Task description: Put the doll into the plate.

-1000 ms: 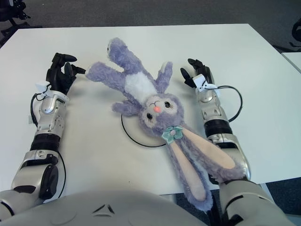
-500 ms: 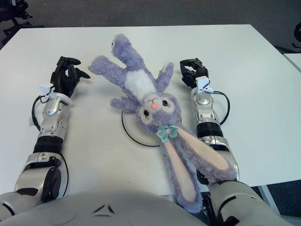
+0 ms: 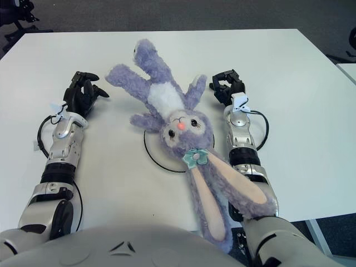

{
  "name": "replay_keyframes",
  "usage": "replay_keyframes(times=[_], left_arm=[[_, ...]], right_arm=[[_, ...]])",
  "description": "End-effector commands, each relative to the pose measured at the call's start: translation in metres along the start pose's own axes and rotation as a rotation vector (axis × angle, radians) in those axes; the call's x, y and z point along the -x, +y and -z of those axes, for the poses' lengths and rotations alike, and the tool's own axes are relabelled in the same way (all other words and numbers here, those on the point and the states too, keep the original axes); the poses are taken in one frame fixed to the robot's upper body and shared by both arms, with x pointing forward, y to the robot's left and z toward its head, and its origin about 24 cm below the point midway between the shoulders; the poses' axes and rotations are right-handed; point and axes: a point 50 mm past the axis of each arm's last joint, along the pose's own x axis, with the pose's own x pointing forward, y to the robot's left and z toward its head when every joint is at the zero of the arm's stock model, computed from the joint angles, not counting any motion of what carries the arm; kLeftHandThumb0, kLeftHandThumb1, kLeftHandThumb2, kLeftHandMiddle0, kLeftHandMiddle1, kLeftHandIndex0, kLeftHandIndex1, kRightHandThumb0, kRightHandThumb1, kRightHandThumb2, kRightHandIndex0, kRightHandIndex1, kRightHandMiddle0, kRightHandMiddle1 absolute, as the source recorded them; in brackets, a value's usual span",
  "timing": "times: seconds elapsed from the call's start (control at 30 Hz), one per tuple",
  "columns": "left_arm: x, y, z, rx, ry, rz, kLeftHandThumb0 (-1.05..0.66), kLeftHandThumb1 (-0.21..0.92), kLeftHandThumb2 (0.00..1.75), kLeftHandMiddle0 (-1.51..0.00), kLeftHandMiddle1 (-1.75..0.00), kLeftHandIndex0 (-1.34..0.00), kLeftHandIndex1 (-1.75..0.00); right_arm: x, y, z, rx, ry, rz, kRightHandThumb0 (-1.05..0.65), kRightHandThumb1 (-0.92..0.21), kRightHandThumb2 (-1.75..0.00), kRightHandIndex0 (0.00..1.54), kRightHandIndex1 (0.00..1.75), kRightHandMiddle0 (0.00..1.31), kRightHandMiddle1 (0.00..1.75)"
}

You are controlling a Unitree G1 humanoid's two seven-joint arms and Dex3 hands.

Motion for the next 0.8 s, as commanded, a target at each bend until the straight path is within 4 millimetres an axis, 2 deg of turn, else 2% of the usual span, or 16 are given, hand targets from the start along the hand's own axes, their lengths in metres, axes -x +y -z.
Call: replay_keyframes(times=[0.0, 0.27, 0.77], left_arm=[[0.006, 0.001, 0.007, 0.012, 0.028, -0.001, -0.35, 0.92, 0.51, -0.60, -1.75, -0.22, -1.75], [0.007, -0.001, 0.009, 0.016, 0.046, -0.032, -0.35, 0.92, 0.51, -0.61, -1.75, -0.22, -1.75], [0.012, -0.007, 0.010, 0.014, 0.039, -0.078, -0.35, 0.92, 0.50, -0.61, -1.75, -0.22, -1.75]], right_arm=[[0.002, -0.003, -0.002, -0.028, -0.018, 0.010, -0.35, -0.92, -0.45, 0.70, 1.25, 0.27, 1.68], [0.004, -0.002, 0.000, 0.014, -0.037, 0.006, -0.35, -0.92, -0.48, 0.66, 1.38, 0.24, 1.71], [0.009, -0.005, 0.008, 0.052, -0.006, 0.002, -0.35, -0.92, -0.47, 0.65, 1.45, 0.25, 1.71]])
